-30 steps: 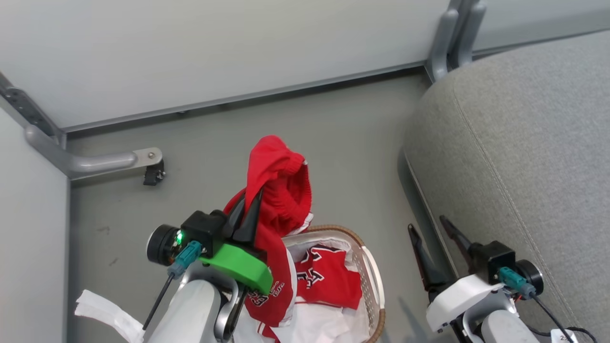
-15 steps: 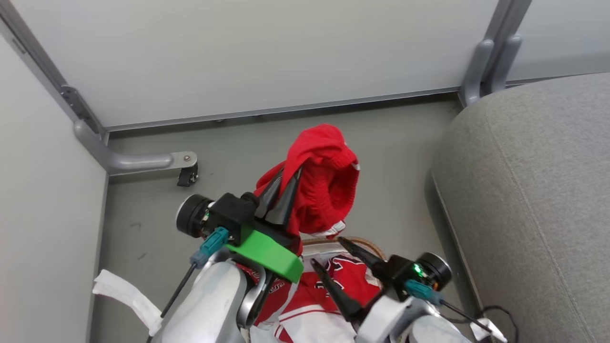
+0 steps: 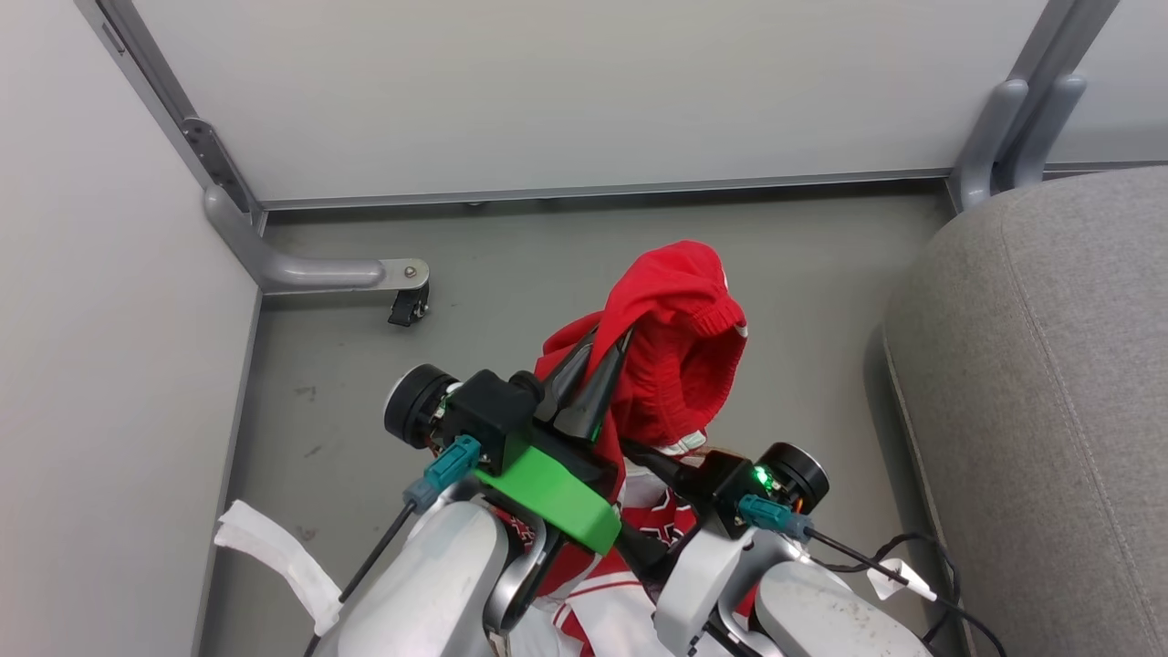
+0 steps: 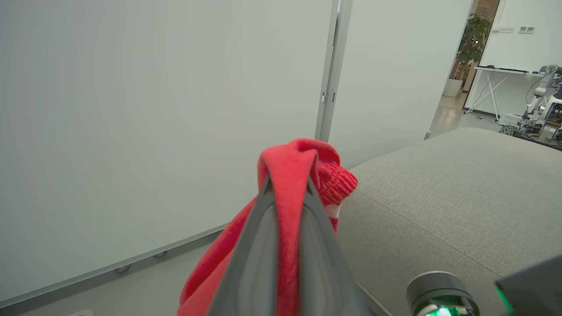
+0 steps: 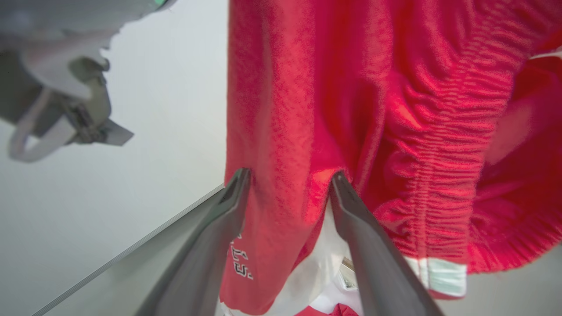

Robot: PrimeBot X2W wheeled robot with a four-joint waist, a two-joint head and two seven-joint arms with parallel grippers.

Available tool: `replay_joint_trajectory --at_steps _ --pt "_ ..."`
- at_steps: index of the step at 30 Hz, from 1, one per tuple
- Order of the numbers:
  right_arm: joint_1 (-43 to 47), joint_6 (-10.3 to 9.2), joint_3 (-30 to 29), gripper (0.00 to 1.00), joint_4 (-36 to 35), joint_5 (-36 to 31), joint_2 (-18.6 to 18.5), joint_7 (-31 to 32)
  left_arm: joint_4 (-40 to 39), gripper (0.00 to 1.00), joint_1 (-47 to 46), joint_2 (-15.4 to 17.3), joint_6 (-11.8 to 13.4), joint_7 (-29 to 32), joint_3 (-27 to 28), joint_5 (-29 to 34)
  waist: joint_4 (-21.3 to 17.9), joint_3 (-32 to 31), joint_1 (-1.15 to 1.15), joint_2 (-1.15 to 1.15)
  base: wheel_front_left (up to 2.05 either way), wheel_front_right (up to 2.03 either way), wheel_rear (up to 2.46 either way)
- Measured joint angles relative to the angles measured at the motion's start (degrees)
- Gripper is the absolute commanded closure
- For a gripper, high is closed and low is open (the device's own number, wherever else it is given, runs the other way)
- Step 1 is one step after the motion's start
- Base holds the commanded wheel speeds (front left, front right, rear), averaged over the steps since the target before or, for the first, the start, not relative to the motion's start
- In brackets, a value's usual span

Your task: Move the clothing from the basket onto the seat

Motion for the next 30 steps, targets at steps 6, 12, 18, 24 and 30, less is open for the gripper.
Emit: replay_joint_trajectory --at_steps 6,12,18,24,30 --pt "-0.36 0.00 -0.90 1.00 -0.48 0.82 0.05 0.00 0.30 0.49 -0.01 -0.01 0.00 0.00 -0.21 -0.47 0.67 0.40 0.00 0.00 0.00 0.00 0.00" --pt "2.29 0.00 -5.03 1.00 -3.24 -3.36 0.04 0.00 0.93 0.00 0.44 -0.01 0.00 0.00 1.89 0.42 -0.85 0.37 0.00 0.00 0.00 0.00 0.00" --pt "7.31 0.00 -9.49 1.00 -7.44 -4.16 0.01 0.00 2.40 0.00 2.43 -0.02 0.00 0.00 4.21 1.87 -4.19 0.10 0.00 0.00 0.00 0.00 0.00" --pt "10.07 0.00 -13.38 1.00 -12.16 -4.48 0.00 0.00 2.43 0.00 4.27 0.18 0.00 -0.01 6.15 4.89 -9.46 0.26 0.00 0.00 0.00 0.00 0.00" --pt "11.48 0.00 -16.30 1.00 -14.74 -4.30 -0.02 0.00 1.23 0.00 5.30 1.44 0.00 -0.01 6.80 5.98 -15.72 0.97 0.00 0.00 0.00 0.00 0.00"
